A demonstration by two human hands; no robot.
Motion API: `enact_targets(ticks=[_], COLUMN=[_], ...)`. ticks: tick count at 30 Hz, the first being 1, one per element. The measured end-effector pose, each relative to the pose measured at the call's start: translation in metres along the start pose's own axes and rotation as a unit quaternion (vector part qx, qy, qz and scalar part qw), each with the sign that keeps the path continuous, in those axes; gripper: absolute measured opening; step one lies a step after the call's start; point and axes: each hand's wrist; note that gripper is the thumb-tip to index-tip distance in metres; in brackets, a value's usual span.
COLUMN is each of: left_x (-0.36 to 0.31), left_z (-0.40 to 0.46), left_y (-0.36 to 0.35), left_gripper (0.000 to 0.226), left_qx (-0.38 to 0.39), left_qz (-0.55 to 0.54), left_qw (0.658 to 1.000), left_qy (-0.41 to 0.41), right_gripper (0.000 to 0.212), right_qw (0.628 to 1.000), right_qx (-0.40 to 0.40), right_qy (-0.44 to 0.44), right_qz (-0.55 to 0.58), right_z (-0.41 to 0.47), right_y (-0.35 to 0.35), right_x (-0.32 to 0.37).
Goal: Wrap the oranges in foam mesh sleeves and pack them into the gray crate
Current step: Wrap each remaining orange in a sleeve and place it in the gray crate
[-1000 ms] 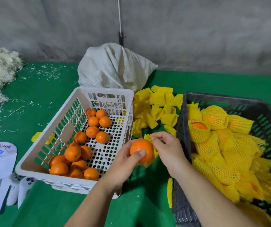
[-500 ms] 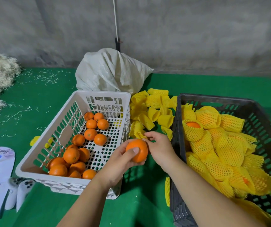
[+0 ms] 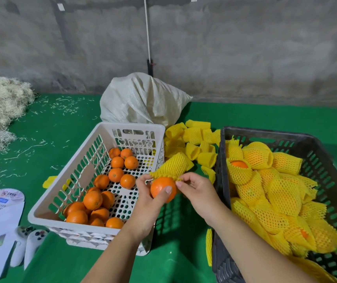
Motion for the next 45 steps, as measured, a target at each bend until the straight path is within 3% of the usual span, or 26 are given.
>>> enact_targets(ticks=[5, 7, 11, 14, 17, 19, 22, 24, 27, 30, 37, 39, 42, 45], left_x=[0.004, 0.010, 0.015, 0.011, 0.006, 0.005, 0.004, 0.003, 0.002, 0.003, 0.010, 0.012, 0.009, 0.005], left_z=[0.007, 0.009, 0.011, 0.008, 0.006, 0.006, 0.008, 0.008, 0.007, 0.005, 0.013, 0.014, 0.014, 0.011], left_y=[0.000, 0.005, 0.007, 0.000, -0.004, -0.006, -0.008, -0.008, -0.006, -0.004, -0.007, -0.007, -0.006, -0.007], left_gripper=[0.086, 0.091, 0.081, 0.072, 0.071, 0.061, 0.027, 0.031, 0.064, 0.077, 0.074, 0.074, 0.048, 0.038], left_qx=[-0.035, -0.004, 0.052, 0.024, -0.015, -0.028, -0.042, -0.048, -0.036, 0.007, -0.047, -0.067, -0.054, -0.027], left_qz=[-0.109, -0.178, -0.119, -0.097, -0.101, -0.105, -0.111, -0.130, -0.115, -0.082, -0.092, -0.090, -0.060, -0.047], left_qw=[0.993, 0.984, 0.991, 0.995, 0.995, 0.994, 0.993, 0.990, 0.993, 0.996, 0.994, 0.993, 0.995, 0.996], left_qy=[0.017, 0.020, -0.012, -0.020, -0.015, -0.017, -0.016, -0.007, -0.004, -0.041, -0.042, -0.028, -0.058, -0.075], right_gripper=[0.002, 0.007, 0.019, 0.026, 0.018, 0.009, 0.014, 0.025, 0.046, 0.046, 0.021, 0.019, 0.041, 0.042], right_qw=[0.989, 0.978, 0.977, 0.981, 0.972, 0.950, 0.919, 0.932, 0.964, 0.950, 0.911, 0.928, 0.967, 0.970], right_qx=[0.091, 0.106, 0.062, 0.035, -0.003, -0.008, 0.042, 0.058, 0.040, 0.028, -0.015, -0.003, 0.003, -0.013], right_qy=[0.073, 0.108, 0.107, 0.107, 0.170, 0.250, 0.332, 0.294, 0.200, 0.238, 0.351, 0.316, 0.192, 0.160], right_qz=[-0.089, -0.144, -0.176, -0.155, -0.163, -0.185, -0.207, -0.203, -0.173, -0.199, -0.214, -0.197, -0.170, -0.180], right_z=[-0.010, -0.013, -0.011, -0.009, -0.009, -0.012, -0.021, -0.023, -0.020, -0.015, -0.012, -0.012, -0.011, -0.007], right_y=[-0.008, -0.014, -0.012, -0.010, -0.009, -0.009, -0.014, -0.015, -0.014, -0.012, -0.013, -0.013, -0.013, -0.009], right_x=[0.002, -0.002, -0.002, -0.001, 0.003, 0.006, 0.005, 0.003, 0.003, 0.004, 0.003, 0.001, -0.002, -0.003])
Point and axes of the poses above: each hand's wrist, its own z-axis towards the middle knuckle, its own y-axis out of the back of the hand, x = y × z, and after that the axes turned 13 degrees about z, right-handed
